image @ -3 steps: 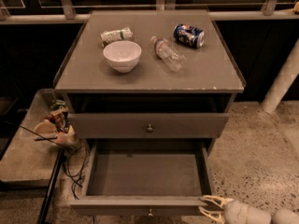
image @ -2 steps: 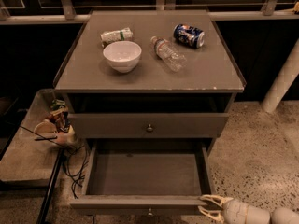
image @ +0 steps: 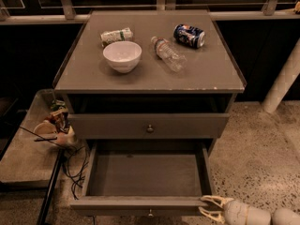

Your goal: Open middle drawer

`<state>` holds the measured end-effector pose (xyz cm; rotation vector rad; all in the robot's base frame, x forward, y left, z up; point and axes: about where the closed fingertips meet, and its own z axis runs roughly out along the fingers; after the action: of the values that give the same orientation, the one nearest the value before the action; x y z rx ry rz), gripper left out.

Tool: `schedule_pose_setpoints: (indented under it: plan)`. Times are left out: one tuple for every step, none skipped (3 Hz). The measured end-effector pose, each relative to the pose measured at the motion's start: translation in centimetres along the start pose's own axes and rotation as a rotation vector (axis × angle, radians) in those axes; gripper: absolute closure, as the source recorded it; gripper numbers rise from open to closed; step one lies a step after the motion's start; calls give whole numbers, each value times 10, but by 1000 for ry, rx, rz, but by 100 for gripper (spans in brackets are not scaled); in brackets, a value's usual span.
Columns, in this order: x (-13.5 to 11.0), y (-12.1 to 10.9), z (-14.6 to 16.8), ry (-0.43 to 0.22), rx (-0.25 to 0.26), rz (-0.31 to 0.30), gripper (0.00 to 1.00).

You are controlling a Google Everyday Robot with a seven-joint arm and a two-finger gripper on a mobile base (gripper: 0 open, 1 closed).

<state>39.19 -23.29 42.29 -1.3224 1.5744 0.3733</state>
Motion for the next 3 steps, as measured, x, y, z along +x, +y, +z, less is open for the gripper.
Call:
schedule_pose_setpoints:
  plan:
    - [0, 0, 0, 0, 0, 0, 36]
    - [0, 0, 0, 0, 0, 0, 13]
    - [0, 0, 0, 0, 0, 0, 0]
